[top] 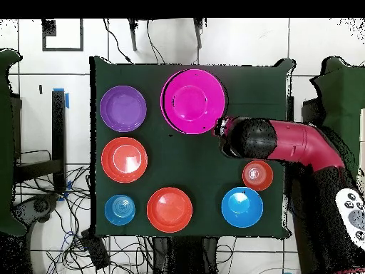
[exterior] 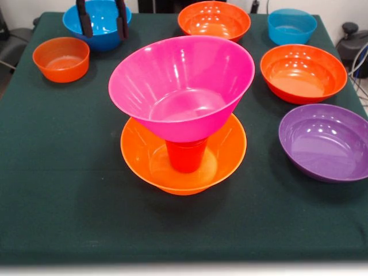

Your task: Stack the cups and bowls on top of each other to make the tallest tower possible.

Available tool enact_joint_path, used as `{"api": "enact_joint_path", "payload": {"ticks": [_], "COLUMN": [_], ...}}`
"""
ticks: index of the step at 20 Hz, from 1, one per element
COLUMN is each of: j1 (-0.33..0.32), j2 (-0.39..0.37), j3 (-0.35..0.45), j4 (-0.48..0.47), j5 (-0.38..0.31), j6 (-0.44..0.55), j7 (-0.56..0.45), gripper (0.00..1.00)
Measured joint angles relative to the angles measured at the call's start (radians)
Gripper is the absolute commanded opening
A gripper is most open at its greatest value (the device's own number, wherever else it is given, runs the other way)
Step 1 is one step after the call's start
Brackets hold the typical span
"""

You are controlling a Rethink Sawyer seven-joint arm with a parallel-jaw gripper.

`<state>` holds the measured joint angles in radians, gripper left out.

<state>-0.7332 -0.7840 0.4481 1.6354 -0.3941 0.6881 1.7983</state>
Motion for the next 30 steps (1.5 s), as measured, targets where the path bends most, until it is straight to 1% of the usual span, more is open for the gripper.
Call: {"api": "enact_joint_path", "payload": {"ticks": [5,6,9,10,17,20,24,30], "j1": [0.029,0.048,0.077,0.093,0.160,0.183,0.196,0.187], "j2": [0.001,0.003,0.013,0.024,0.091,0.117,0.133,0.127], "j3": [-0.033,-0.047,-0.063,-0.069,-0.084,-0.096,-0.120,-0.146], "j4": [-0.026,-0.050,-0.097,-0.127,-0.245,-0.272,-0.279,-0.279], "j5": [0.000,0.002,0.004,0.007,0.022,0.027,0.033,0.089], "j6": [0.011,0.024,0.044,0.054,0.063,0.063,0.063,0.090], "j7": [0.000,0.000,0.000,0.000,0.000,0.000,0.000,0.000], "gripper": [1.00,1.00,1.00,1.00,1.00,1.00,1.00,1.00]}}
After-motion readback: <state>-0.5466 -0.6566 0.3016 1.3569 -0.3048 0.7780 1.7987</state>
